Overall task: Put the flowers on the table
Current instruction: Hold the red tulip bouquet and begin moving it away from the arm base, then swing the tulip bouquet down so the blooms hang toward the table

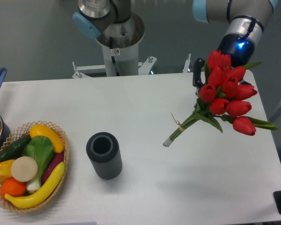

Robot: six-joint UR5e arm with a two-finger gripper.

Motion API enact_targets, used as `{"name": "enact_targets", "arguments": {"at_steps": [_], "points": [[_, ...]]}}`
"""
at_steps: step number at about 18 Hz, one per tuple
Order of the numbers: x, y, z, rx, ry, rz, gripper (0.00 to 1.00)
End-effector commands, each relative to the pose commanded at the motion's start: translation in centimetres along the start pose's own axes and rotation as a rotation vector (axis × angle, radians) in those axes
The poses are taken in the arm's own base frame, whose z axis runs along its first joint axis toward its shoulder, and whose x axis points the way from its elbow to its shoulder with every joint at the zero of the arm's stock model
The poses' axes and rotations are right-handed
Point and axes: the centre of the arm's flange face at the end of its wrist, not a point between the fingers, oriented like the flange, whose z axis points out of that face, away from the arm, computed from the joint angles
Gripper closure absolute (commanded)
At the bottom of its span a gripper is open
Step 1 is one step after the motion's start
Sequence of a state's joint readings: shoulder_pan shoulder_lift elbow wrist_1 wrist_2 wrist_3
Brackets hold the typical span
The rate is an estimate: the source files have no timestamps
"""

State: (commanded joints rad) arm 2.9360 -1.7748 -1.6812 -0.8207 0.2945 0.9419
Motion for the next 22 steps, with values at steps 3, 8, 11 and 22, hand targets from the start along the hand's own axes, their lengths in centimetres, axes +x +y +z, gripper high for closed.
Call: {"name": "enact_targets", "arguments": {"at_steps": [3, 8, 11, 22], "points": [[-0.2, 0.4, -0.4, 0.000, -0.007, -0.010, 0.56], [-0.6, 0.6, -1.0, -0.009, -0.025, -0.017, 0.56], [-0.7, 0.7, -1.1, -0.056, -0.063, -0.002, 0.56], [-0.4, 1.4, 0.6, -0.302, -0.198, 0.060, 0.60]]}}
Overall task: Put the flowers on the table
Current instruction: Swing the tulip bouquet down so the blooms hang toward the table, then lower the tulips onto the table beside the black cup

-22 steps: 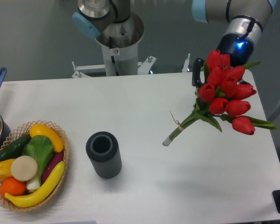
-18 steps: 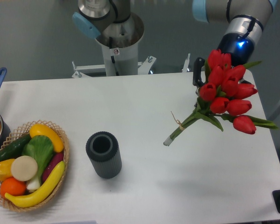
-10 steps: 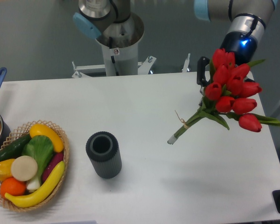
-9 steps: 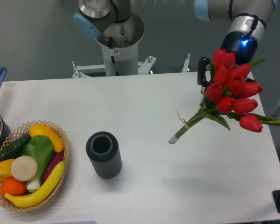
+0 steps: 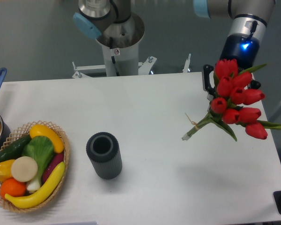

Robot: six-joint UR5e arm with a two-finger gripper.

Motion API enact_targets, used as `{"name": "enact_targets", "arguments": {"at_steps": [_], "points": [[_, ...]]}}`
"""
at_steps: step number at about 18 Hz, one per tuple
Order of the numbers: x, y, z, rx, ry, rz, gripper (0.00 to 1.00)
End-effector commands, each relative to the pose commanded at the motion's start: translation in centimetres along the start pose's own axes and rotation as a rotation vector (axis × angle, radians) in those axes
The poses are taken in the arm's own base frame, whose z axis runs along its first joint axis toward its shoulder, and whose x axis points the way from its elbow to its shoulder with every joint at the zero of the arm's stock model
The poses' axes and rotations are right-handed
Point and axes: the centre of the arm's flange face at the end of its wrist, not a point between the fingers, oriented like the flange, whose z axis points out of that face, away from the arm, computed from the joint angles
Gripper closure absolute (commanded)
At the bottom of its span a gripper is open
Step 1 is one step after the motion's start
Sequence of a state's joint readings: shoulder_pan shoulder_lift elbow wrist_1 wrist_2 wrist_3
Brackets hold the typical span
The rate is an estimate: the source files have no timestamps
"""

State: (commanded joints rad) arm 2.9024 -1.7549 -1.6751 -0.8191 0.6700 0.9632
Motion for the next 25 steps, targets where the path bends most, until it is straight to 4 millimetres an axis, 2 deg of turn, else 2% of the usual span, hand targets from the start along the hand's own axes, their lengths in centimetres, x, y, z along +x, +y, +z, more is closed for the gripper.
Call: {"name": "enact_targets", "arguments": {"at_steps": [3, 9, 11, 15, 19, 25], "points": [[0.4, 0.7, 1.2, -0.094, -0.031, 0.068, 0.60], [1.7, 3.4, 4.4, -0.331, -0.063, 0.215, 0.60], [1.3, 4.8, 5.2, -0.392, -0.069, 0.219, 0.60], [1.1, 5.5, 6.7, -0.509, -0.098, 0.240, 0.62], [1.7, 7.0, 9.6, -0.628, -0.079, 0.310, 0.63], [1.9, 9.5, 13.3, -0.744, -0.051, 0.326, 0.63]]}}
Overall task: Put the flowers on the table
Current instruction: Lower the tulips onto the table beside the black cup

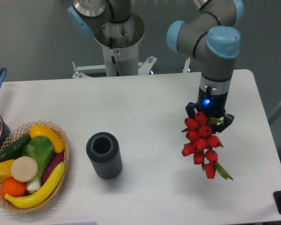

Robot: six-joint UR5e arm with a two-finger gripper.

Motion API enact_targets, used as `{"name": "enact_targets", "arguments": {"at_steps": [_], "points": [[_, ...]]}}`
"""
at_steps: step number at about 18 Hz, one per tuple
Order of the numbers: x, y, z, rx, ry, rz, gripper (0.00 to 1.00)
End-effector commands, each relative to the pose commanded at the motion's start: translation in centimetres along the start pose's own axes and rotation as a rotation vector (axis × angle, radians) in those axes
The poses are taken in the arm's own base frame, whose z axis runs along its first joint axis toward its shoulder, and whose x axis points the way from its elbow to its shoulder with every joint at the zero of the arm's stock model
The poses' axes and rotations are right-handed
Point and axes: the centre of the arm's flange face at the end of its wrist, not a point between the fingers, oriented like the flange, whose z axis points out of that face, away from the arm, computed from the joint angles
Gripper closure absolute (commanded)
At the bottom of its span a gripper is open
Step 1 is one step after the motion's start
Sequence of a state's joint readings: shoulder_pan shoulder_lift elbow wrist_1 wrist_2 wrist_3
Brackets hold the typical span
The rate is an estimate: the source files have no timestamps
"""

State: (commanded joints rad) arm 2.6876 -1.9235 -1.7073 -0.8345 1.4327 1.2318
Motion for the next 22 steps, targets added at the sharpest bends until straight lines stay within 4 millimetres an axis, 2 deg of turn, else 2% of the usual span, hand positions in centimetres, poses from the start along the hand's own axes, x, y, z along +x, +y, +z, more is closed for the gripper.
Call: {"name": "enact_targets", "arguments": {"at_steps": [5, 8, 13, 16, 19, 22], "points": [[0.0, -0.8, 4.6, -0.022, 0.062, 0.011, 0.63], [0.6, -1.4, 6.2, -0.028, 0.087, 0.021, 0.62], [1.3, -1.5, 7.3, -0.032, 0.110, 0.019, 0.62], [1.6, -1.6, 7.4, -0.030, 0.116, 0.020, 0.58], [1.7, -1.9, 7.0, -0.026, 0.110, 0.025, 0.48], [1.7, -2.3, 6.0, -0.021, 0.091, 0.033, 0.08]]}}
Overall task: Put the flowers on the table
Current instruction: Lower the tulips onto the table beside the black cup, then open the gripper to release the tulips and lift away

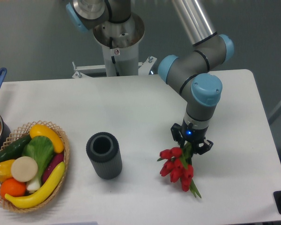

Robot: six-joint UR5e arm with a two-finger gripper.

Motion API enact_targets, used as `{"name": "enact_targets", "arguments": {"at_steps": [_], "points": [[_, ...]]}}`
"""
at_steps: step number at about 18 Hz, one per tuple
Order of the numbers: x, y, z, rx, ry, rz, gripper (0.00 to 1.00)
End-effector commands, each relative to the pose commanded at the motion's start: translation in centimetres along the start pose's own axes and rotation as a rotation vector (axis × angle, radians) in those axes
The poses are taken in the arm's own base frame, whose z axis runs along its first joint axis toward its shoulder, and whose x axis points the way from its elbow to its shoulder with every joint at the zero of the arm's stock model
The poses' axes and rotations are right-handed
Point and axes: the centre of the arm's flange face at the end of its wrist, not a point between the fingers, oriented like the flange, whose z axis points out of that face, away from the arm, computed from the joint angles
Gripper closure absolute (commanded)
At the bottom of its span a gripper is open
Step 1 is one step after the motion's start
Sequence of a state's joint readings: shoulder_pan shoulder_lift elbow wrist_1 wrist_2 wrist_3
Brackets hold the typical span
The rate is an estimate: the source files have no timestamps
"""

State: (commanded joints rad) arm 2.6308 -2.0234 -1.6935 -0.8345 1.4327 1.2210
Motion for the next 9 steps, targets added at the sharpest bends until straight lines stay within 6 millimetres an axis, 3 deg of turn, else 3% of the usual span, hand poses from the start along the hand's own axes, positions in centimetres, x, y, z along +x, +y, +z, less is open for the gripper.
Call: {"name": "enact_targets", "arguments": {"at_steps": [1, 5, 9], "points": [[0.1, -0.2, -1.0, 0.006, -0.015, 0.004, 0.00], [0.3, -1.4, -5.2, 0.030, -0.080, 0.019, 0.00], [-1.2, -1.4, -9.8, 0.010, -0.133, 0.022, 0.00]]}}
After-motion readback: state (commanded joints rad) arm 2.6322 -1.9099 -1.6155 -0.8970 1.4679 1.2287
